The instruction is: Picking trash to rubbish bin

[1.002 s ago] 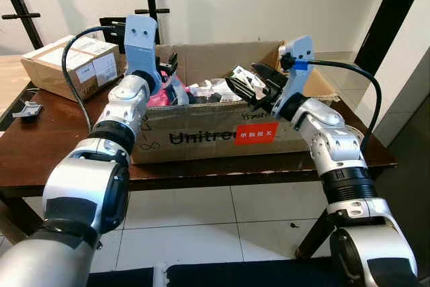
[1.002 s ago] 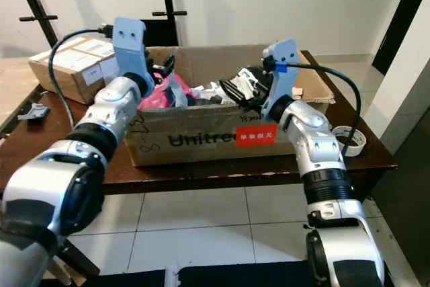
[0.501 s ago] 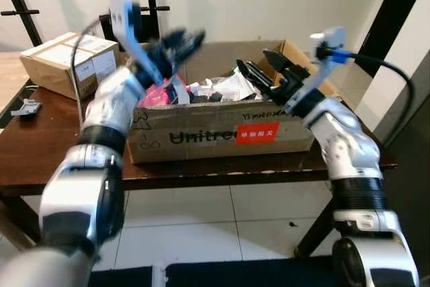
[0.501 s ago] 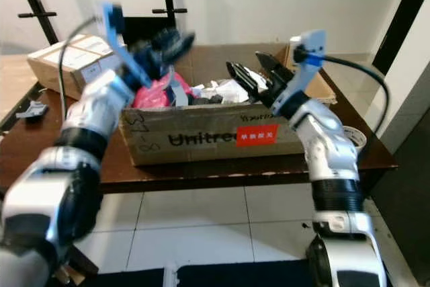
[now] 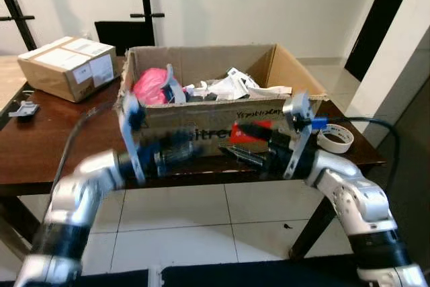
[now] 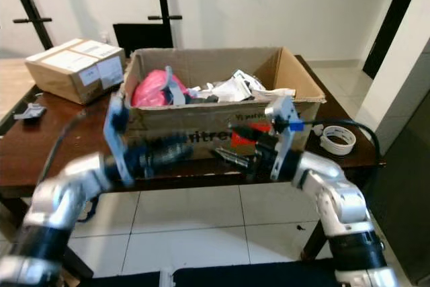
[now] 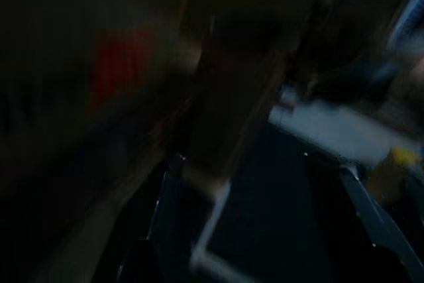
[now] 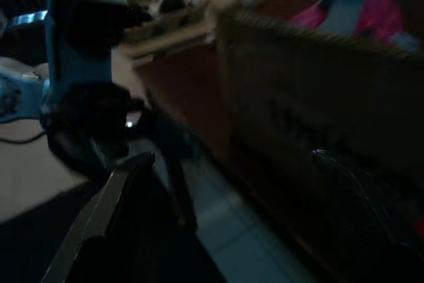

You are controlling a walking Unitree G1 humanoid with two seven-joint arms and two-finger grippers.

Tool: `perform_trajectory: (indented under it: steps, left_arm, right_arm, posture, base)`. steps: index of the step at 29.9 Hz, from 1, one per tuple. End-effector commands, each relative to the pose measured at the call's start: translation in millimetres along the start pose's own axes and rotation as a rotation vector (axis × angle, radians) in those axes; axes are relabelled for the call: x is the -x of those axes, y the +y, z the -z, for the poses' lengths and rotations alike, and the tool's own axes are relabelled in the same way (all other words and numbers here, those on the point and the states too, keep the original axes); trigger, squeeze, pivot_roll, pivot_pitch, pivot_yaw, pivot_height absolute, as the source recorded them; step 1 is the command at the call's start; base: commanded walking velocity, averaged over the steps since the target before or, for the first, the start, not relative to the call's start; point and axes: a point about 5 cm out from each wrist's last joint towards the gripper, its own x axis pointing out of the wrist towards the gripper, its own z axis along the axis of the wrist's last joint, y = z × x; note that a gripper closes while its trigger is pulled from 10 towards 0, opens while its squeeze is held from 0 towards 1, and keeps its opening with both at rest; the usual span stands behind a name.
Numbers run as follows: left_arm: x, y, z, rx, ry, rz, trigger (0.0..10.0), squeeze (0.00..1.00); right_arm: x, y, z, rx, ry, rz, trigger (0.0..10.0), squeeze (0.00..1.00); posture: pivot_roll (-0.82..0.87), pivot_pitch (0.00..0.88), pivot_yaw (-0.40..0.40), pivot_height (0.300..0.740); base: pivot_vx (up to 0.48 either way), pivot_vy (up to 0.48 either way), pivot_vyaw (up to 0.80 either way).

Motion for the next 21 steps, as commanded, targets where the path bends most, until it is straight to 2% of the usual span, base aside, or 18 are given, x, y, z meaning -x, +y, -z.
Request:
perform_trajectory:
  steps: [1,4,5,6,7,9,10,11,12,13,15,16,17,18,19,21]
  left_arm:
    - [1.8,-2.1,11,-0.012,0.088,-0.026,10.0,0.00]
    - [9.7,-3.4,69,0.014,0.364,-0.133,10.0,0.00]
    - [9.7,-3.4,69,0.014,0.364,-0.133,10.0,0.00]
    - [13.4,-3.5,86,0.017,0.443,-0.179,10.0,0.00]
    - [13.4,-3.5,86,0.017,0.443,-0.179,10.0,0.00]
    - [20.2,-0.8,115,0.031,0.549,-0.316,10.0,0.00]
    - [20.2,-0.8,115,0.031,0.549,-0.316,10.0,0.00]
    - [23.5,1.4,129,0.052,0.578,-0.411,10.0,0.00]
    - [23.5,1.4,129,0.052,0.578,-0.411,10.0,0.00]
    - [26.8,0.3,145,0.092,0.603,-0.490,10.0,0.00]
    - [31.6,-5.9,169,0.152,0.636,-0.575,10.0,0.00]
    - [31.6,-5.9,169,0.152,0.636,-0.575,10.0,0.00]
    - [37.3,-9.4,187,0.170,0.658,-0.644,10.0,0.00]
    - [37.3,-9.4,187,0.170,0.658,-0.644,10.0,0.00]
    - [50.1,-10.7,210,0.178,0.709,-0.790,10.0,0.00]
    - [59.7,-14.1,224,0.197,0.728,-0.883,10.0,0.00]
  right_arm:
    - [0.6,3.2,8,0.003,0.050,-0.017,10.0,0.00]
    - [2.4,6.6,41,-0.011,0.201,0.000,10.0,0.00]
    - [2.4,6.6,41,-0.011,0.201,0.000,10.0,0.00]
    - [3.6,7.6,54,-0.010,0.261,0.013,10.0,0.00]
    - [3.6,7.6,54,-0.010,0.261,0.013,10.0,0.00]
    - [7.0,10.2,88,-0.014,0.404,0.071,10.0,0.00]
    - [7.0,10.2,88,-0.014,0.404,0.071,10.0,0.00]
    - [9.1,11.9,104,-0.016,0.468,0.104,10.0,0.00]
    - [9.1,11.9,104,-0.016,0.468,0.104,10.0,0.00]
    - [11.5,16.5,121,-0.049,0.516,0.131,10.0,0.00]
    - [17.8,25.9,150,-0.114,0.600,0.171,10.0,0.00]
    - [17.8,25.9,150,-0.114,0.600,0.171,10.0,0.00]
    - [25.3,32.8,176,-0.160,0.682,0.222,10.0,0.00]
    - [25.3,32.8,176,-0.160,0.682,0.222,10.0,0.00]
    - [36.7,40.4,209,-0.197,0.777,0.329,10.0,0.00]
    - [45.1,46.9,230,-0.245,0.802,0.452,10.0,0.00]
  posture:
    - [0.02,0.133,-0.037,0.740]
    - [0.00,0.138,-0.034,0.740]
    - [0.00,0.138,-0.034,0.740]
    - [0.00,0.138,-0.034,0.740]
    - [0.00,0.138,-0.034,0.740]
    - [0.00,0.136,-0.033,0.740]
    - [0.00,0.136,-0.033,0.740]
    - [0.00,0.135,-0.034,0.740]
    - [0.00,0.135,-0.034,0.740]
    - [0.00,0.133,-0.035,0.740]
    - [0.00,0.125,-0.038,0.740]
    - [0.00,0.125,-0.038,0.740]
    - [-0.01,0.118,-0.038,0.740]
    - [-0.01,0.118,-0.038,0.740]
    - [-0.01,0.117,-0.039,0.740]
    - [-0.01,0.108,-0.041,0.740]
  base:
    - [0.000,0.000,0.00]
    - [0.000,0.000,0.00]
    - [0.000,0.000,0.00]
    - [0.000,0.000,0.00]
    - [0.000,0.000,0.00]
    - [0.000,0.000,0.00]
    - [0.000,0.000,0.00]
    - [0.000,0.000,0.00]
    - [0.000,0.000,0.00]
    - [0.000,0.000,0.00]
    - [0.000,0.000,0.00]
    - [0.000,0.000,0.00]
    - [0.000,0.000,0.00]
    - [0.000,0.000,0.00]
    - [0.000,0.000,0.00]
    - [0.000,0.000,0.00]
